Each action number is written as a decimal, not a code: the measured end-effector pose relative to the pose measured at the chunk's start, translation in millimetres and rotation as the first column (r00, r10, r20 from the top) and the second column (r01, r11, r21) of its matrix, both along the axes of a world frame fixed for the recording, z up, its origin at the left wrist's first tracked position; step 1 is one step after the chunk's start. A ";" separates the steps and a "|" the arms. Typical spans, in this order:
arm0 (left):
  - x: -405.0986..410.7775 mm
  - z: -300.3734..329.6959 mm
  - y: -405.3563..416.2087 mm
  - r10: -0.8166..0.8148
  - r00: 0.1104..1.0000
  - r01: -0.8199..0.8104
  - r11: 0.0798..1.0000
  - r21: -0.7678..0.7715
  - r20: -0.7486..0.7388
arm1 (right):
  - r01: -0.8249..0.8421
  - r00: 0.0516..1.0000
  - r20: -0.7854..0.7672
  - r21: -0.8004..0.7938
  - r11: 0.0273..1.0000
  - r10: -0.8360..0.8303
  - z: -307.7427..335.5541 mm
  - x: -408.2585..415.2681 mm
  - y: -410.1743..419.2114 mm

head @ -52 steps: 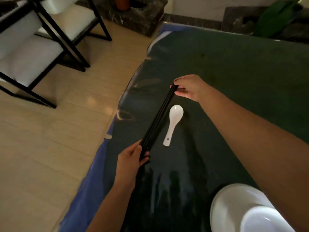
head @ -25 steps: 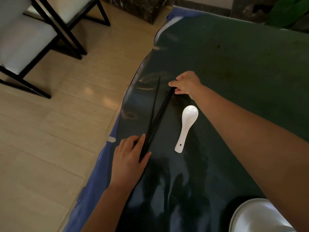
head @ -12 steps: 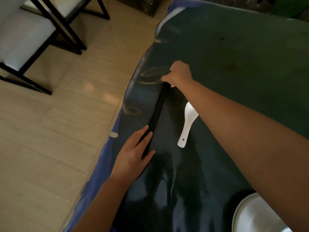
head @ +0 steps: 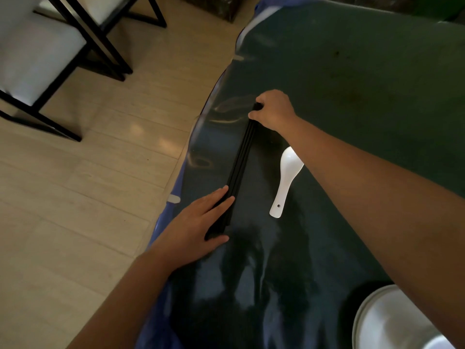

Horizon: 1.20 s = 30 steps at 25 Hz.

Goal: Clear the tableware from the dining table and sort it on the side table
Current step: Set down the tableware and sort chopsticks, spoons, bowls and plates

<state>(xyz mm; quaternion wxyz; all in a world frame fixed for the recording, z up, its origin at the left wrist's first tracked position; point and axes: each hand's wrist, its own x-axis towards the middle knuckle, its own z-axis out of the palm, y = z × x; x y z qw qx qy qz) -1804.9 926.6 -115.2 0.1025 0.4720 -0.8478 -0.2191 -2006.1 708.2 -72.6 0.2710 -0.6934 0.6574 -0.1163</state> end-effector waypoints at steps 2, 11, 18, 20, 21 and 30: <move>3.7 7.9 -8.7 -0.030 0.999 0.031 0.998 -0.051 0.019 | -0.028 0.999 -0.034 -0.014 1.000 0.027 -1.6 -2.3 0.2; -7.0 30.8 -21.7 -0.064 0.995 0.077 0.981 -0.180 0.080 | -0.147 0.958 -0.256 -0.062 0.987 0.127 2.1 -11.4 10.8; -88.4 89.2 17.2 0.042 0.996 -0.060 0.967 -0.246 -0.075 | -0.290 0.932 -0.306 -0.303 0.908 0.195 69.3 -82.3 133.5; -123.9 105.1 42.5 0.021 0.991 -0.054 0.966 -0.253 -0.132 | -0.264 0.946 -0.286 -0.394 0.881 0.155 82.7 -123.1 202.9; -142.3 110.2 58.3 0.016 0.987 -0.055 0.970 -0.239 -0.163 | -0.213 0.958 -0.268 -0.426 0.879 0.102 85.8 -146.8 240.8; -238.8 85.4 153.7 0.223 0.957 -0.158 0.937 0.310 -0.187 | 0.414 0.910 0.035 -0.099 0.905 -0.413 50.3 -229.1 450.5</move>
